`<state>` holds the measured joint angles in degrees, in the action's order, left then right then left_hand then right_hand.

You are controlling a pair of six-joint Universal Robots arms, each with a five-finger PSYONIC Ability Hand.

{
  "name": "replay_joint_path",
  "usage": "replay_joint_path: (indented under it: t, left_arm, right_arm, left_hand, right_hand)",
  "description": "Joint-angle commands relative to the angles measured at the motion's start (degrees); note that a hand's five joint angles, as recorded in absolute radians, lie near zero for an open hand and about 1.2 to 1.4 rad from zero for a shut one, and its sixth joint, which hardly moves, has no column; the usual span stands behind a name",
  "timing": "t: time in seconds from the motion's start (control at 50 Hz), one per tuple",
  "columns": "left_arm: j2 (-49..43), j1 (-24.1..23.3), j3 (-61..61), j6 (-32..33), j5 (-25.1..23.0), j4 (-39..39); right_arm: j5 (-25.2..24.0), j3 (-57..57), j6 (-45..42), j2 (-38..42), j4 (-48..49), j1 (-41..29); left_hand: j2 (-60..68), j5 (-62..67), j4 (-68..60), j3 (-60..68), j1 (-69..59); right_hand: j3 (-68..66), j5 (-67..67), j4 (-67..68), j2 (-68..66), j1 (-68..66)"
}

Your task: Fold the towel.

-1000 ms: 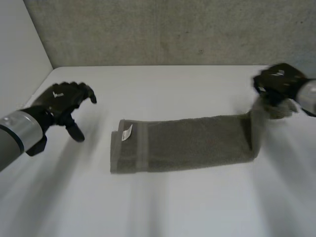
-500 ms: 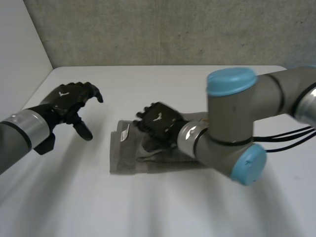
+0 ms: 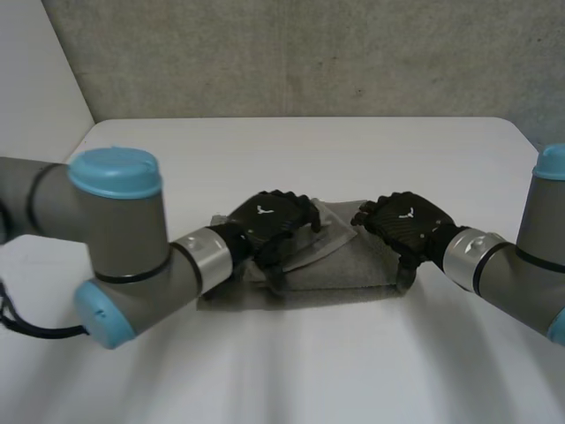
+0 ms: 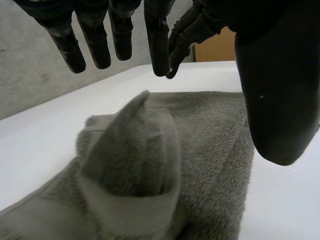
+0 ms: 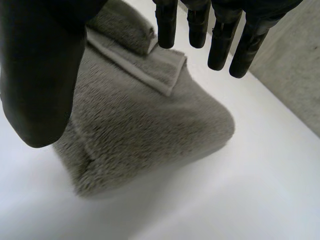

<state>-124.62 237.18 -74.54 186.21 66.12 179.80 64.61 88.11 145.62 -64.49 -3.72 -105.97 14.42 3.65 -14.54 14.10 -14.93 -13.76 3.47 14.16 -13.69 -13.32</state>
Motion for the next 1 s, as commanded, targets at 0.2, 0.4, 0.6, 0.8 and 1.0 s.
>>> replay_joint_path:
  t: [0.2, 0.4, 0.6, 0.8, 1.0]
  left_arm:
    - [-9.24, -1.90, 7.57, -0.41, 9.20, -0.15]
    - [-9.94, -1.90, 7.83, -0.41, 13.07, 0.38]
    - [-11.87, -0.41, 9.24, -0.14, 23.78, 0.55]
    - [-11.96, 3.02, 8.45, -0.32, 24.49, 0.38]
    - [-9.51, 4.61, 4.76, -0.32, 24.67, 0.38]
  right_arm:
    - [-0.27, 4.26, -0.60, 0.15, 4.86, 0.23]
    - [-0.45, 4.79, -0.69, 0.24, 4.86, 0.94]
    - [-0.54, 5.05, -0.69, 0.24, 4.86, 1.29]
    - [-0.54, 5.41, -0.69, 0.33, 4.86, 1.29]
    - [-0.54, 5.41, -0.78, 0.33, 4.86, 1.29]
  left_hand:
    - [4.37, 5.14, -4.25, 4.69, -3.86]
    - [7.40, 8.17, -7.28, 7.72, -6.89]
    - [8.41, 9.18, -8.29, 8.73, -7.90]
    - [8.24, 9.01, -8.12, 8.56, -7.73]
    - [8.24, 9.01, -8.12, 8.56, -7.73]
  right_hand:
    - [3.76, -3.47, -4.16, 3.69, 3.32]
    - [3.76, -3.47, -4.16, 3.69, 3.32]
    - [3.76, -3.47, -4.16, 3.69, 3.32]
    - [3.76, -3.47, -4.16, 3.69, 3.32]
    - [3.76, -3.47, -4.16, 3.69, 3.32]
